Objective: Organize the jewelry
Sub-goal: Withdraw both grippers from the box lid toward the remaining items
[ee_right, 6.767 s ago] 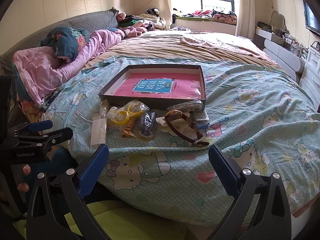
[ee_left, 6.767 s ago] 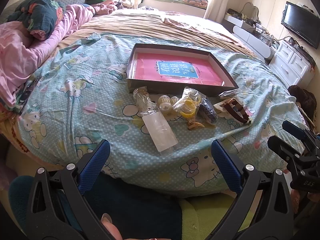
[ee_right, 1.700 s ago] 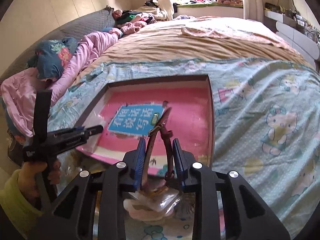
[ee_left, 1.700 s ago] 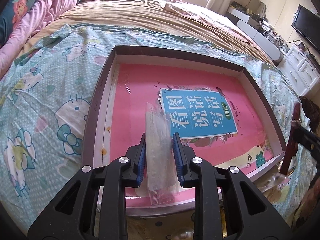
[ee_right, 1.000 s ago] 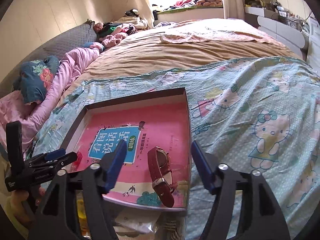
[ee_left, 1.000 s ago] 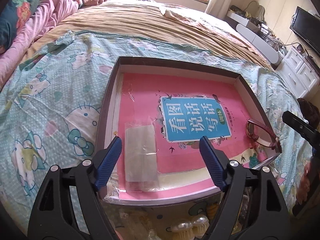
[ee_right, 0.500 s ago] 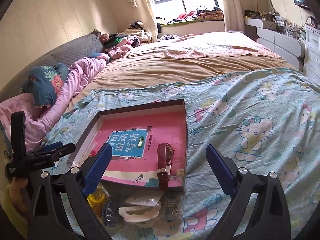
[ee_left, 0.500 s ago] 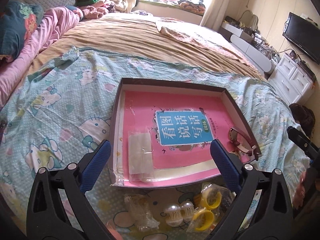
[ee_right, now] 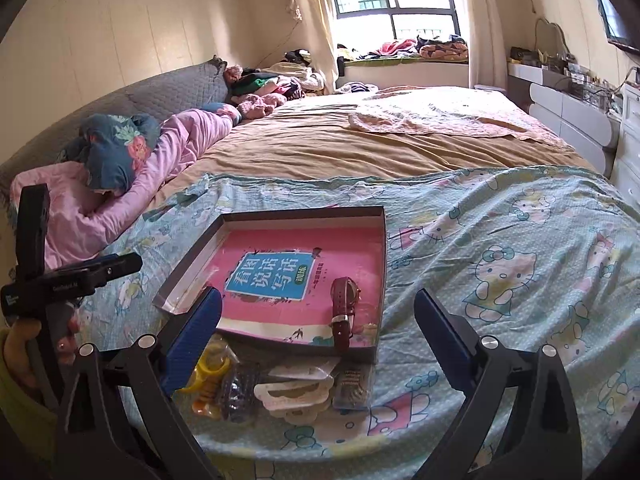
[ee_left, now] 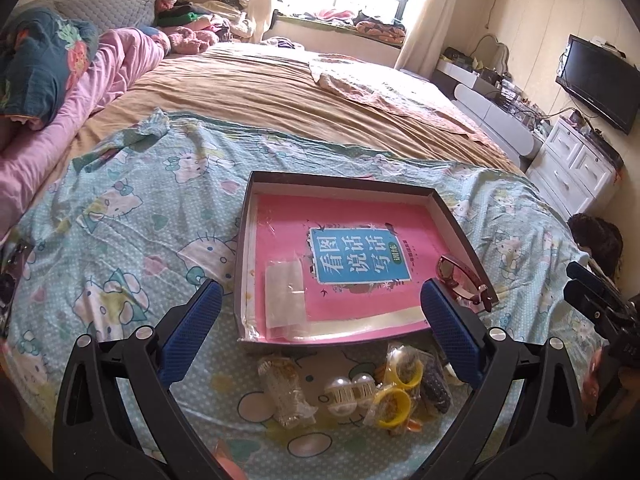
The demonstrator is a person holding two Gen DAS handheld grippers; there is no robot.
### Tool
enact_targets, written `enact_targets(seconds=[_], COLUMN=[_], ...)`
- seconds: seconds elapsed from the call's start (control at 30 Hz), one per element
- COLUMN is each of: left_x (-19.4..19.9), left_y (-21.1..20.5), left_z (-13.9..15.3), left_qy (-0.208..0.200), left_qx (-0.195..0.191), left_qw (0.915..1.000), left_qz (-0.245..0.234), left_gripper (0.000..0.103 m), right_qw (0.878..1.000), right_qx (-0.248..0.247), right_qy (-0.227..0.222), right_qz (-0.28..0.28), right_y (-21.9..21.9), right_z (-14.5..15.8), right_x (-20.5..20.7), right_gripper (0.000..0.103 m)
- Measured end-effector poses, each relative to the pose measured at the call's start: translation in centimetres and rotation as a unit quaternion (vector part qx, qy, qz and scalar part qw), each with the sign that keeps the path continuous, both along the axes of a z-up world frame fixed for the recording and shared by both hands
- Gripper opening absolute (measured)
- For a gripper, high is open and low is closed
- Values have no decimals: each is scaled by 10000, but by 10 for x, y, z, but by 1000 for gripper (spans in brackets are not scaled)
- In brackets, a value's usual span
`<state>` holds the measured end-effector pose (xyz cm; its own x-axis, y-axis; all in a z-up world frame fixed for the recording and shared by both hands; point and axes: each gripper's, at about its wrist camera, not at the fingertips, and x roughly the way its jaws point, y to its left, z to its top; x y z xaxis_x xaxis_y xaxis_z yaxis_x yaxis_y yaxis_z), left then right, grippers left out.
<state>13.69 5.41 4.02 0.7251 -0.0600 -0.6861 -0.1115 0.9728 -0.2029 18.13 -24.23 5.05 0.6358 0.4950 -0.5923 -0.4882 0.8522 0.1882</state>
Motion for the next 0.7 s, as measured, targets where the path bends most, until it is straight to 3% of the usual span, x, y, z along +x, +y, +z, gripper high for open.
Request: enact_targets(seconds=[0.7], left_x=[-31], left_y=[-29], left_z=[-21], left_qy=[264], left_qx=[190], left_qw=[9989], left_qz=[-343], left_gripper=[93], right_qw=[9986], right_qx=[-352], right_qy=[285], right_qz=[290], right_y=[3], right_z=[-30], right_x=[-35], right_gripper=[96])
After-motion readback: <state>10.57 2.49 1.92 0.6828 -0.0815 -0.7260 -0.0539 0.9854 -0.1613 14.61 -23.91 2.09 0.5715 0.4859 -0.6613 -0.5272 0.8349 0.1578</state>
